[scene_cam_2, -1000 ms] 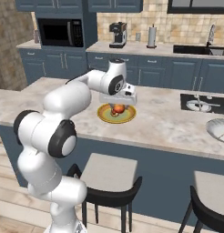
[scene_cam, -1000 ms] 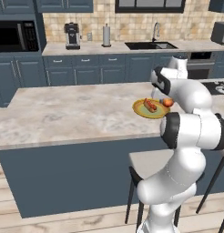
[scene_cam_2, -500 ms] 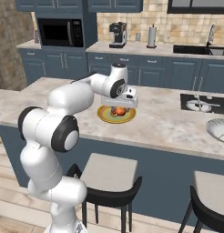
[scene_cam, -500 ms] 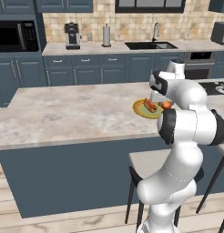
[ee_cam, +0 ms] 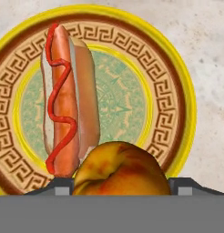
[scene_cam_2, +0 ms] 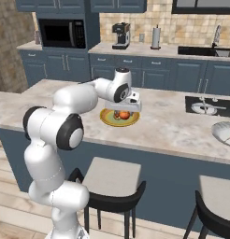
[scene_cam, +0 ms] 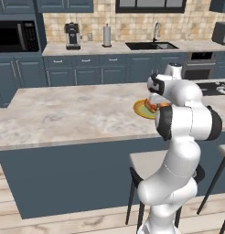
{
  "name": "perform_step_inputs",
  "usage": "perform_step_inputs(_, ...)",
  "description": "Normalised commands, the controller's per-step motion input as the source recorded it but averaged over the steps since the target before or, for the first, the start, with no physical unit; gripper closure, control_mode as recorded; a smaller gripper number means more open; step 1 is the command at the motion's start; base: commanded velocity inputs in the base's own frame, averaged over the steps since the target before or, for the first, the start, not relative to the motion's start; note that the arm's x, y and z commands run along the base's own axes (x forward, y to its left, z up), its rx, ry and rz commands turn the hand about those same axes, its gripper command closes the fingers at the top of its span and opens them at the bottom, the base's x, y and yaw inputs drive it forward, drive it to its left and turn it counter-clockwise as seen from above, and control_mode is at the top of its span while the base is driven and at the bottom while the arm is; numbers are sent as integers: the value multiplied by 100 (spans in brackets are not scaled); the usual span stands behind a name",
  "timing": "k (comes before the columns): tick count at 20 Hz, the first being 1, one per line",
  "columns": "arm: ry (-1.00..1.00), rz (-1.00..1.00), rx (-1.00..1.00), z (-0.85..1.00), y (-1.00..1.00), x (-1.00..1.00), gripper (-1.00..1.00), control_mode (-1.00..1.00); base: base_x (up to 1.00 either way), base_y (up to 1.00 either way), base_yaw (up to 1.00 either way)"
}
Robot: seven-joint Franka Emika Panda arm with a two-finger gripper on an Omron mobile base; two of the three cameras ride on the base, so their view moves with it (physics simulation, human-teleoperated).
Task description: Pick up the peach and banana from the fridge and place one fruit on each plate on the dining counter.
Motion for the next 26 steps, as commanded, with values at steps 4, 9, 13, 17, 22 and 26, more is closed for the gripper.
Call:
perform_step_inputs(4, 0, 0, 0, -15, 0, 19, 100, -100, 0, 0, 0)
perform_step_inputs(9, -1, 0, 0, -17, 1, 16, 100, -100, 0, 0, 0)
perform_step_inputs(13, -4, 0, 0, -18, 4, 6, -100, -100, 0, 0, 0)
perform_step_inputs(17, -9, 0, 0, -18, 7, 0, -100, -100, 0, 0, 0)
perform_step_inputs(22, -10, 0, 0, -14, 11, -8, -100, -100, 0, 0, 0)
perform_step_inputs(26, -13, 0, 0, -4, 7, -17, -100, -100, 0, 0, 0)
